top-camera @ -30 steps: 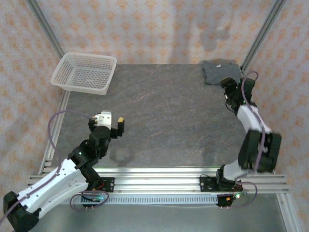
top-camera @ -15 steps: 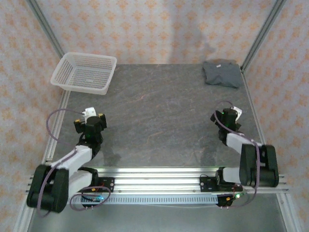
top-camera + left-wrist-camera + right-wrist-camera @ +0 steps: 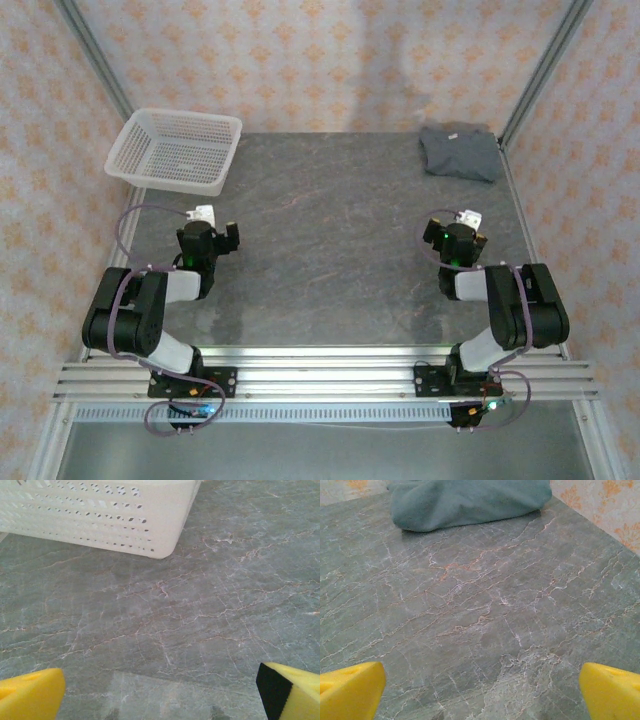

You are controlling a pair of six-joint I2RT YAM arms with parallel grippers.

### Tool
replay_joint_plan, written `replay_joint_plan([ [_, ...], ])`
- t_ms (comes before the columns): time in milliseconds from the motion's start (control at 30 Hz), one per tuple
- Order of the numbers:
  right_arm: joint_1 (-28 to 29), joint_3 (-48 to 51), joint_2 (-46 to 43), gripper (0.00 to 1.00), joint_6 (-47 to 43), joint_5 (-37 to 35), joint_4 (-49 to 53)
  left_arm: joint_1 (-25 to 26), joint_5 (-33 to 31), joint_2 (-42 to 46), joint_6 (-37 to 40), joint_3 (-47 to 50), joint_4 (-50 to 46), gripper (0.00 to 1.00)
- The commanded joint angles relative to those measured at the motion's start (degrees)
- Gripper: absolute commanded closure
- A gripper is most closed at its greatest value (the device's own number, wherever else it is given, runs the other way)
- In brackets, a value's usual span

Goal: Fold the inside-out t-shirt
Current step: Reset both arms

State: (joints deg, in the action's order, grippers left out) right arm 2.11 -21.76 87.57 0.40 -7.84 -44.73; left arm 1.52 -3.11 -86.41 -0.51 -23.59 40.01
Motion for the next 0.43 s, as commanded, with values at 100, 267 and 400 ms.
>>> replay_joint_plan([
  [100, 0.18, -1.12, -0.56, 0.01, -1.09, -1.48, -1.91, 0.59, -0.23, 0.48, 1.39, -0.95, 2.68, 0.00],
  [267, 0.62, -1.46, -0.24, 0.01, -1.78, -1.48, -1.36, 0.59, -0.22, 0.58, 1.39, -1.01, 2.29, 0.00],
  [400, 0.70, -1.26, -0.55, 0.01, -1.65, -2.12, -1.70, 0.59, -0.22, 0.55, 1.39, -1.01, 2.30, 0.00],
])
